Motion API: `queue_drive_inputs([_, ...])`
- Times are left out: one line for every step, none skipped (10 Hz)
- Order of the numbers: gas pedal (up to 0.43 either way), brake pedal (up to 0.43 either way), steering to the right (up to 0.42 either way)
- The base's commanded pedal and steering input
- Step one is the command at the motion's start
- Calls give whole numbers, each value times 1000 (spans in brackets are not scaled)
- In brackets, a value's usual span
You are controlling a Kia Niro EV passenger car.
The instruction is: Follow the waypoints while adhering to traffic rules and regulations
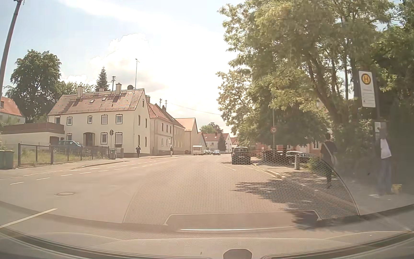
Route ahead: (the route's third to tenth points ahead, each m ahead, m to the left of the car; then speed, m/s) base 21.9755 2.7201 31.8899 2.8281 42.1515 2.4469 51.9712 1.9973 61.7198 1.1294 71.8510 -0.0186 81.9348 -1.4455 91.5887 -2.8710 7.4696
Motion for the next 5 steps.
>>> queue_drive_inputs([189, 0, -14])
queue_drive_inputs([189, 0, -15])
queue_drive_inputs([189, 0, -15])
queue_drive_inputs([189, 0, -16])
queue_drive_inputs([189, 0, -16])
